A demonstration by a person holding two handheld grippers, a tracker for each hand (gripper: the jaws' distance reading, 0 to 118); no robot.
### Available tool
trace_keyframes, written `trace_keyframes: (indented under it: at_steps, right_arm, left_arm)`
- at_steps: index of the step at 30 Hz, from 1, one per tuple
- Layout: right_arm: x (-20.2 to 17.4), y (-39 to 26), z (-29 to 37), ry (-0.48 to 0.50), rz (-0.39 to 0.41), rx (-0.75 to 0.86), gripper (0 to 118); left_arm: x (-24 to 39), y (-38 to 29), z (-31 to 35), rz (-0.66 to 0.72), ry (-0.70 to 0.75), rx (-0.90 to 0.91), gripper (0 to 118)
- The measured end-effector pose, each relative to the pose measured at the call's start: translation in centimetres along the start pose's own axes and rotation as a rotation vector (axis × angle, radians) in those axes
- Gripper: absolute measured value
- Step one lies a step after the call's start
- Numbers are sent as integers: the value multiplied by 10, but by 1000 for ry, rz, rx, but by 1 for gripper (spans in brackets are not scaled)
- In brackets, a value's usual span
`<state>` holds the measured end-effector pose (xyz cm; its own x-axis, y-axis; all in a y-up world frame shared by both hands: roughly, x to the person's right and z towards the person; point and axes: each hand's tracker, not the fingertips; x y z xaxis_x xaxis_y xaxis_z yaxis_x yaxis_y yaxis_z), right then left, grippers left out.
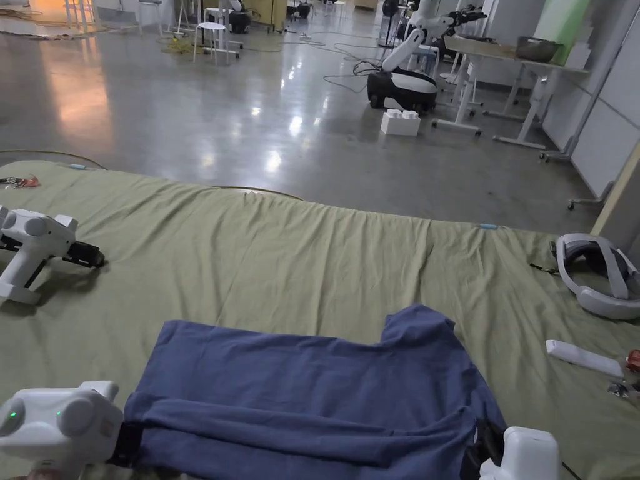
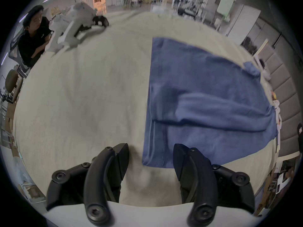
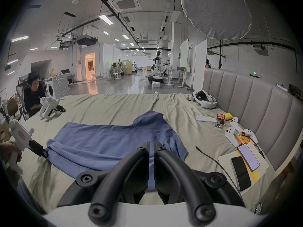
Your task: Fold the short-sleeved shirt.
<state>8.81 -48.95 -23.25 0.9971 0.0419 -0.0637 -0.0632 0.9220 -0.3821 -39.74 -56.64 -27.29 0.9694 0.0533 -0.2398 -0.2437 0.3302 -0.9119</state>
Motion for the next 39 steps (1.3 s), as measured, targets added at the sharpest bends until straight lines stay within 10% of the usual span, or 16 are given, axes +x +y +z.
trace_keyframes:
  at_steps: [4, 7, 13, 19, 30, 34, 39]
  right_arm:
    - [9, -7, -1, -20, 5, -34, 7]
    - [19, -12, -4, -41, -2, -72, 7]
    - [50, -21, -33, -105, 9, -280, 10]
    - [85, -32, -70, -59, -32, -428, 63]
    - [60, -60, -144, 72, 18, -687, 60]
    - [54, -62, -136, 58, 67, -639, 22]
    - [54, -52, -117, 61, 81, -581, 18]
  left_arm:
    - [18, -6, 10, -26, 58, 54, 60]
    - [20, -8, 10, -65, 30, 62, 25]
    - [13, -14, 17, -48, -21, 97, 8]
    - [4, -29, 42, -22, -55, 180, 8]
    - [7, -35, 43, -40, -48, 222, 8]
    - [3, -35, 37, -25, -49, 217, 8]
    - [2, -35, 46, -13, -66, 232, 8]
